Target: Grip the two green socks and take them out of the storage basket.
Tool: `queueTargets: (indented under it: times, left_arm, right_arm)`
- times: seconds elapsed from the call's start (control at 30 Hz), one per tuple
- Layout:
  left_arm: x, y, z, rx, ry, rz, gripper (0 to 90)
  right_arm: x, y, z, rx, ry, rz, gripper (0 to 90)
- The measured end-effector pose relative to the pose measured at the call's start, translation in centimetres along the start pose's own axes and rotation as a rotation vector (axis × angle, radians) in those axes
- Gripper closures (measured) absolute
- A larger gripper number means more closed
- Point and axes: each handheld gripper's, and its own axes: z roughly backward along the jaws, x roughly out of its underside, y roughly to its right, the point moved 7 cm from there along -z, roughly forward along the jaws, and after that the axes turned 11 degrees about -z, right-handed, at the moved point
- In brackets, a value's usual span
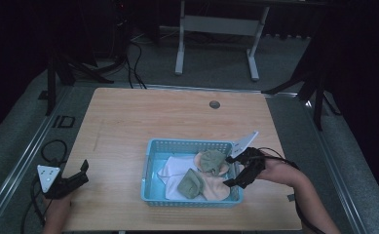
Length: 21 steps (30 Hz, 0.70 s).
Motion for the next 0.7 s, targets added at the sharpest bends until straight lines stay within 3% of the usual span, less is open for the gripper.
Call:
queueTargets:
  times: [0.07,0.3,0.47,0.7]
  left_arm:
    - [0.0,0.0,0.0,-0.002,0.001,-0.001,0.4]
    - [0.0,0.0,0.0,0.006,0.003,0.002,0.4]
    - [0.0,0.0,0.0,0.007,0.006,0.0,0.4]
    - [0.0,0.1,0.0,0.014,0.005,-0.002,0.4]
  right_arm:
    - [-0.6,-0.4,-0.5,-0.03,-0.007,-0.005,13.0]
    - [-2.1,-1.2,-2.1,-0.023,-0.046,0.019,12.6]
    - [-2.9,-1.7,-3.1,-0.021,-0.113,0.03,13.8]
    - [-4.1,-2.6,-4.5,-0.055,-0.161,0.023,16.3]
